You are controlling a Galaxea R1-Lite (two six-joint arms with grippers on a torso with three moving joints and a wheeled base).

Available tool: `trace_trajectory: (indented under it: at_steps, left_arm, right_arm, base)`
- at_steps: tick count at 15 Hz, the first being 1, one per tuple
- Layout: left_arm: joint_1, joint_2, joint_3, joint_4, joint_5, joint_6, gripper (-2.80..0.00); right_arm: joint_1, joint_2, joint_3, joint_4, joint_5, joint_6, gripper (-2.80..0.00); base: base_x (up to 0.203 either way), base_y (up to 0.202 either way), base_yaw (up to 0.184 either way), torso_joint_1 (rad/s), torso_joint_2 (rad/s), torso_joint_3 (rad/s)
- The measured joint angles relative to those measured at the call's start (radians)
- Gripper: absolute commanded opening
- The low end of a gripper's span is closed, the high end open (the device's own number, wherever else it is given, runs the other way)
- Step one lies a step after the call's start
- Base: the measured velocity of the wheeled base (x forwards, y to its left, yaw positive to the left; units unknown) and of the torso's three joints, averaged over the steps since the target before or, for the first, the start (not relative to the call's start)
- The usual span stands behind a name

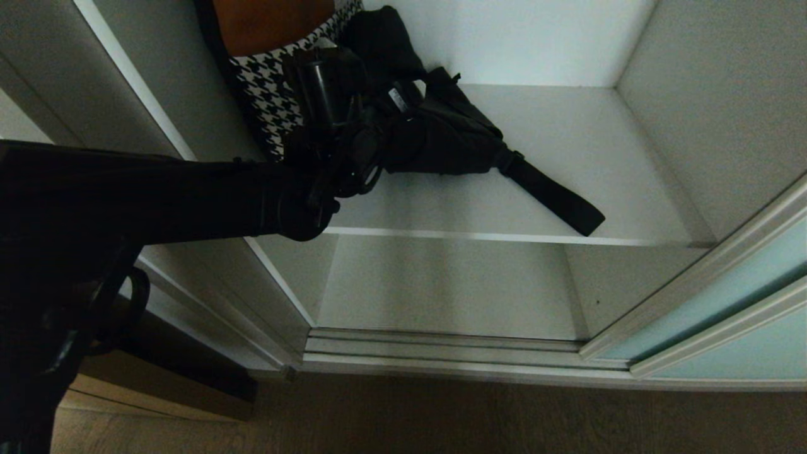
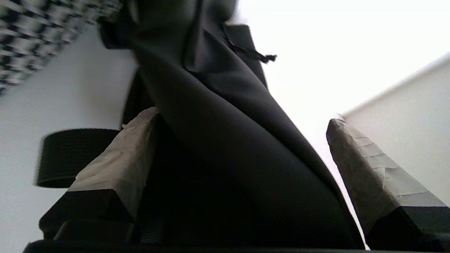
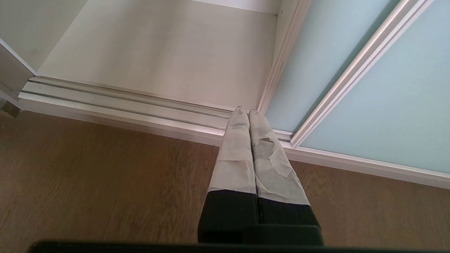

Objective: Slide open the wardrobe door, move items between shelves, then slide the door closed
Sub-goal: Place the bag on the lower shelf

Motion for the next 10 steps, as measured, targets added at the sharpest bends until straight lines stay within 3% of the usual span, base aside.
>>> trace_trajectory:
  at_steps: [1,10]
  left_arm:
    - [0.0,0.007,-0.006,0.0,-0.021,0.0,-2.8]
    - [-0.009,0.086,-0.133,0.067,-0.031,0.009,-2.8]
  right_arm:
    - [0.0,0.0,0.0,0.0,0.0,0.0,-2.8]
    - [0.0,0.0,0.0,0.0,0.0,0.0,-2.8]
  base:
    - [0.0,0.0,0.0,0.0,0.0,0.0]
    - [0.0,0.0,0.0,0.0,0.0,0.0]
